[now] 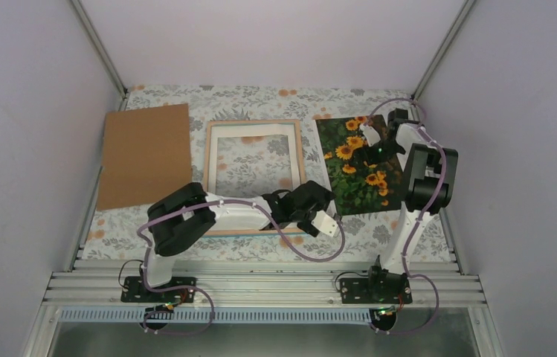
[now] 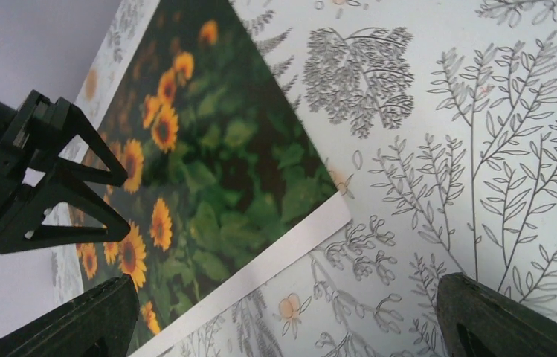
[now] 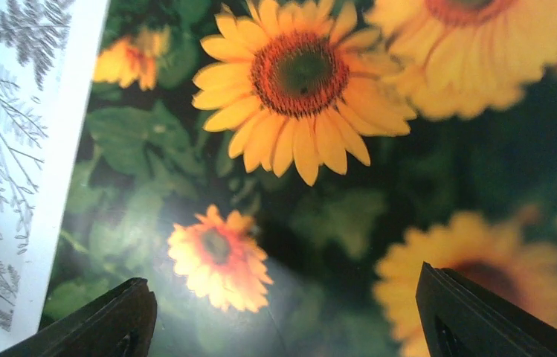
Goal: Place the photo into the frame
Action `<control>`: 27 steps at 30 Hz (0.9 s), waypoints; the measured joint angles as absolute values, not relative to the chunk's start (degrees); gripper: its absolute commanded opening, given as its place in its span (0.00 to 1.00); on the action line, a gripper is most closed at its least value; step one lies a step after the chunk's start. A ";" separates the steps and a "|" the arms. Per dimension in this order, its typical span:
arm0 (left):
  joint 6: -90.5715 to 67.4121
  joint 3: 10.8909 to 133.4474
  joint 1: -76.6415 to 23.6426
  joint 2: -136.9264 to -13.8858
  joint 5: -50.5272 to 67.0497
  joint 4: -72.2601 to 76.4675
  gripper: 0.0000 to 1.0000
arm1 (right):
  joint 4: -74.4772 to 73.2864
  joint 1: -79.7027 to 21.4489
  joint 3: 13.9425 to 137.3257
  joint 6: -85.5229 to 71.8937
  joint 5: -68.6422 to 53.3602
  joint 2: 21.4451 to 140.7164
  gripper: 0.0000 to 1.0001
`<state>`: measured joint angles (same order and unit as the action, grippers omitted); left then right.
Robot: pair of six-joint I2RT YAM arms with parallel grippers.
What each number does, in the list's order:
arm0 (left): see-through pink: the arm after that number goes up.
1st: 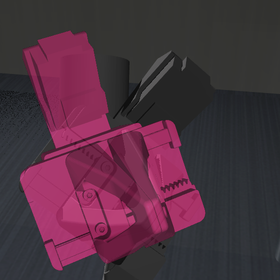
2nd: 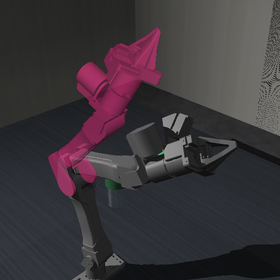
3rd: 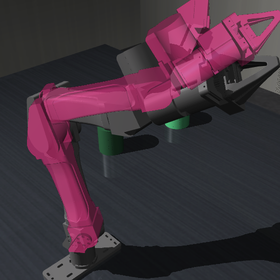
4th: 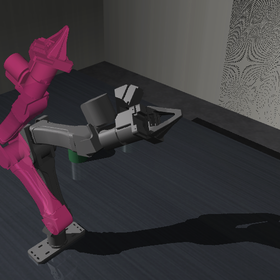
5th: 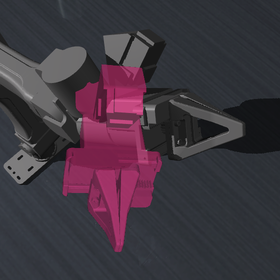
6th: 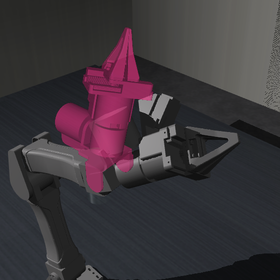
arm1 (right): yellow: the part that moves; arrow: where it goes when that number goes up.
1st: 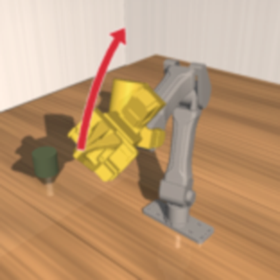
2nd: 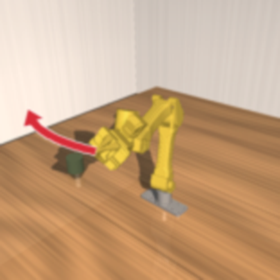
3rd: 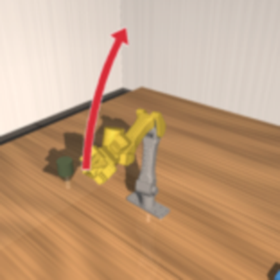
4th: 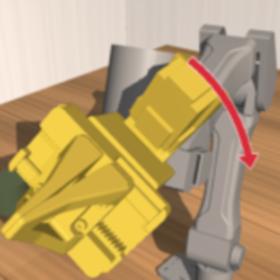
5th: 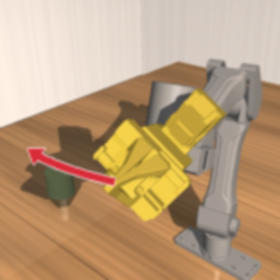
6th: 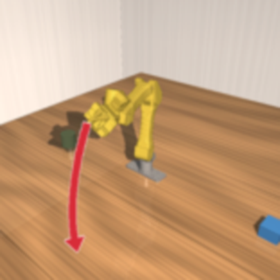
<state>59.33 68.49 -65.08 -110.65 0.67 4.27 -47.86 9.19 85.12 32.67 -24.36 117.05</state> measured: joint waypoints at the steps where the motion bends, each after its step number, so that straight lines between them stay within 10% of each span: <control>1: 60.34 68.49 -65.30 -111.44 0.58 4.91 1.00 | -47.86 9.39 85.27 32.56 -24.47 117.95 0.83; 27: 73.84 80.66 -66.61 -127.90 -10.09 14.37 0.76 | -43.86 10.33 80.58 34.72 -26.02 117.67 0.72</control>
